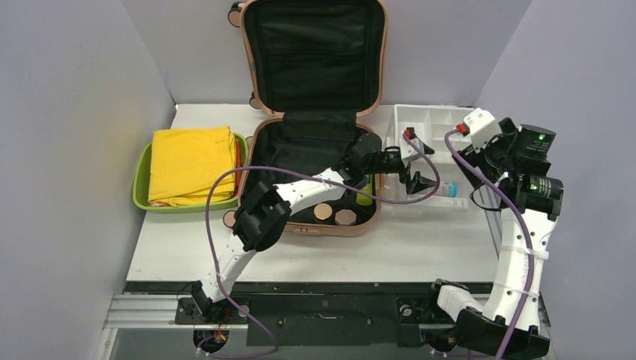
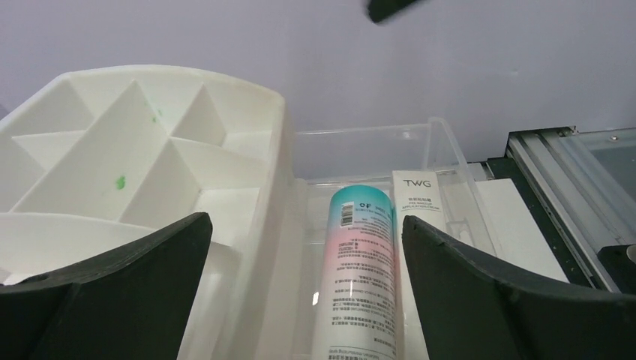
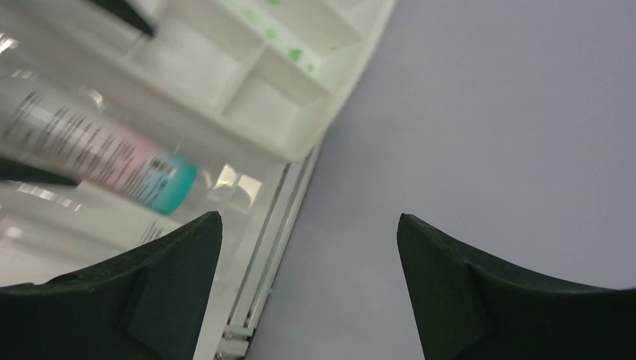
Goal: Open, take out, and arrange the luggage
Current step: Place the makeup in the drawer, then close the drawer in the storage box.
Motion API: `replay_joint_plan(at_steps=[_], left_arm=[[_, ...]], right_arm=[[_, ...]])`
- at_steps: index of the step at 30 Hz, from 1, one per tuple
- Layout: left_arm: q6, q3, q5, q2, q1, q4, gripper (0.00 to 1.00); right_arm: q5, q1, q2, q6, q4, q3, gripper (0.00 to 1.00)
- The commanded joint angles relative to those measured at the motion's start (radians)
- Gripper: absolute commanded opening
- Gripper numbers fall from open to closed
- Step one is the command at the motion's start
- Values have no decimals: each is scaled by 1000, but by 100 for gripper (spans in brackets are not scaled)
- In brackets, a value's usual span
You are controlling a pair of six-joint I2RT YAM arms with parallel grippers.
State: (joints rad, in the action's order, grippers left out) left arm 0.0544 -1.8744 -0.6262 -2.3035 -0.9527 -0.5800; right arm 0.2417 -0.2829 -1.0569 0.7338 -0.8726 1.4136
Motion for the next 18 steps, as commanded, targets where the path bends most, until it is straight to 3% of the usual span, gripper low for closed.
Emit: replay_joint_plan(at_steps=[1, 5, 8, 14, 18], left_arm=[[-91, -112, 72, 61, 53, 153, 96], [-127, -151, 51, 133, 107, 283, 96], [-92, -139, 38, 208, 147, 440, 96], [-2, -147, 9, 396, 234, 805, 96], [8, -190, 18, 457, 249, 904, 96]], right_arm=[[280, -6, -14, 339, -412, 103, 82], [351, 2, -21, 542, -600, 117, 82], [346, 32, 4, 578, -631, 65, 82], [269, 120, 114, 523, -498, -136, 82], [192, 151, 176, 360, -243, -274, 83]])
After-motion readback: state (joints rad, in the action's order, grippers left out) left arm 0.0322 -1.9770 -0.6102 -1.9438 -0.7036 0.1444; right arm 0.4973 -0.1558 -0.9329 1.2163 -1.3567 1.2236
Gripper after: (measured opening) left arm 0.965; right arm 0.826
